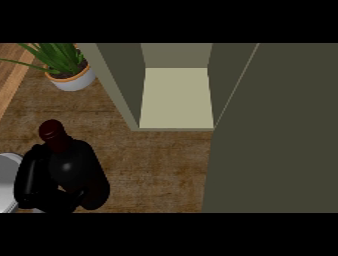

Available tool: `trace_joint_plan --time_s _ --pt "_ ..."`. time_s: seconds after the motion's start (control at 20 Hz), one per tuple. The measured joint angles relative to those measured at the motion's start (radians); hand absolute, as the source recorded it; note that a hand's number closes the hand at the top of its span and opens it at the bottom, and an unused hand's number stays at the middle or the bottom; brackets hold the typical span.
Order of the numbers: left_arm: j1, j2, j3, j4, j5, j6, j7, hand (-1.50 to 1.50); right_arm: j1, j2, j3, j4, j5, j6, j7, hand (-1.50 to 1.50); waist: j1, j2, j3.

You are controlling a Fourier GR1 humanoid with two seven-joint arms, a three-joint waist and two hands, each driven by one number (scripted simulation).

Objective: Pick up the wine, place it into the cabinet and close the cabinet

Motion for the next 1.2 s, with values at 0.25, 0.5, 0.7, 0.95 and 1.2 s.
trace_joint_plan --time_s 0.25,0.5,0.7,0.95,1.2 --pt "0.017 -0.036 -0.108 -0.153 -0.05 0.088 0.128 1.5 0.027 0.003 -0.01 0.002 -0.002 0.017 -0.031 -1.5 -0.002 0.001 0.0" --pt "-0.037 -0.049 -0.2 -0.228 -0.061 0.161 0.251 1.5 0.034 0.014 0.011 0.002 -0.002 0.016 -0.035 -1.5 -0.004 0.001 0.0" --pt "-0.113 -0.053 -0.305 -0.24 -0.061 0.284 0.307 1.5 0.039 0.007 -0.011 0.004 -0.006 0.028 -0.042 -1.5 -0.007 0.002 0.0" --pt "-0.212 -0.054 -0.412 -0.219 -0.07 0.439 0.346 1.5 0.064 0.015 -0.006 0.002 -0.011 0.035 -0.056 -1.5 -0.01 0.002 0.0" --pt "-0.351 -0.055 -0.493 -0.182 -0.079 0.603 0.408 1.5 0.057 0.019 -0.012 0.017 -0.015 0.043 -0.077 -1.5 -0.01 0.003 0.0"
